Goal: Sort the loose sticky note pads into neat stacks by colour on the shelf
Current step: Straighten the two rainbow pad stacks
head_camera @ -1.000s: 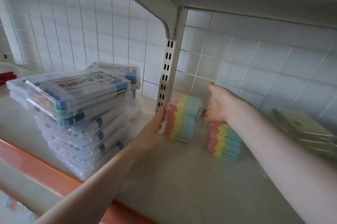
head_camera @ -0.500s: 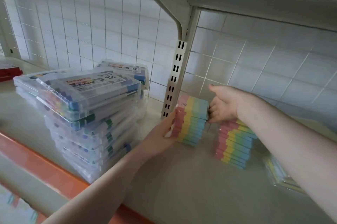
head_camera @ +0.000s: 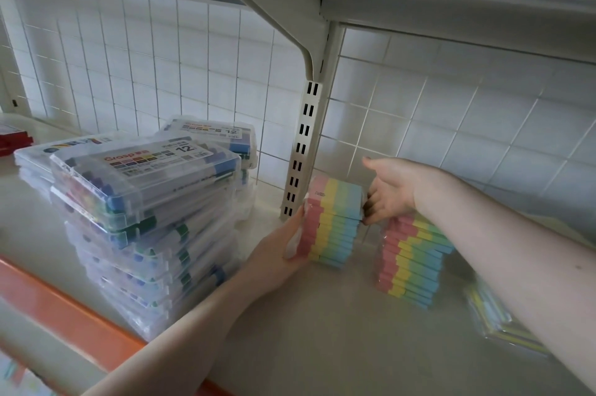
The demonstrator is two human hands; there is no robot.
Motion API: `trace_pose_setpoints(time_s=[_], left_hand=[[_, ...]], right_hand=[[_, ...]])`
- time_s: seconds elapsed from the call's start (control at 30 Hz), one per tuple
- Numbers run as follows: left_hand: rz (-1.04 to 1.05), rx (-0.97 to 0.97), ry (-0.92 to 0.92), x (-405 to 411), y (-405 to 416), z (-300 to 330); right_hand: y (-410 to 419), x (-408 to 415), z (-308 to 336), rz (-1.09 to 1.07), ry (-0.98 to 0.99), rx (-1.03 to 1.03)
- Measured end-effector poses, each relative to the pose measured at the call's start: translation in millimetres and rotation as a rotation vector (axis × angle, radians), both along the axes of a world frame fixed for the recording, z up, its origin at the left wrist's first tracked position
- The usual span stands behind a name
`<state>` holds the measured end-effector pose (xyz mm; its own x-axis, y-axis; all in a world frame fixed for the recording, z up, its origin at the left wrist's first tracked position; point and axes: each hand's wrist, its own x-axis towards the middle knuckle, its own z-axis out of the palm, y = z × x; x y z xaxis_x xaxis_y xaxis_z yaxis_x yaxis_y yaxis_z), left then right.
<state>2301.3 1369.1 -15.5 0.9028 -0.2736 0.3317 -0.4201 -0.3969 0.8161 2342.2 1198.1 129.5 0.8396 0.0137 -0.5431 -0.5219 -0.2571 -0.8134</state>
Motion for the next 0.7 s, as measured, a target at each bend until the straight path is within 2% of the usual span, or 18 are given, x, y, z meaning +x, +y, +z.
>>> trace_pose_setpoints(time_s=[0.33, 0.57, 0.7], left_hand=[[0.023, 0.077, -0.035, 6.1, -1.8, -8.4], [0.004, -0.096, -0.026, 13.4, 0.1, 10.7], [0.003, -0.023, -0.073, 18.7, 0.4, 20.7]], right_hand=[[3.9, 7.4, -2.6, 0.037, 0.035, -0.033], [2.0, 7.5, -1.7, 0.026, 0.027, -0.026], [1.3, 7.4, -1.8, 0.036, 0.026, -0.026]])
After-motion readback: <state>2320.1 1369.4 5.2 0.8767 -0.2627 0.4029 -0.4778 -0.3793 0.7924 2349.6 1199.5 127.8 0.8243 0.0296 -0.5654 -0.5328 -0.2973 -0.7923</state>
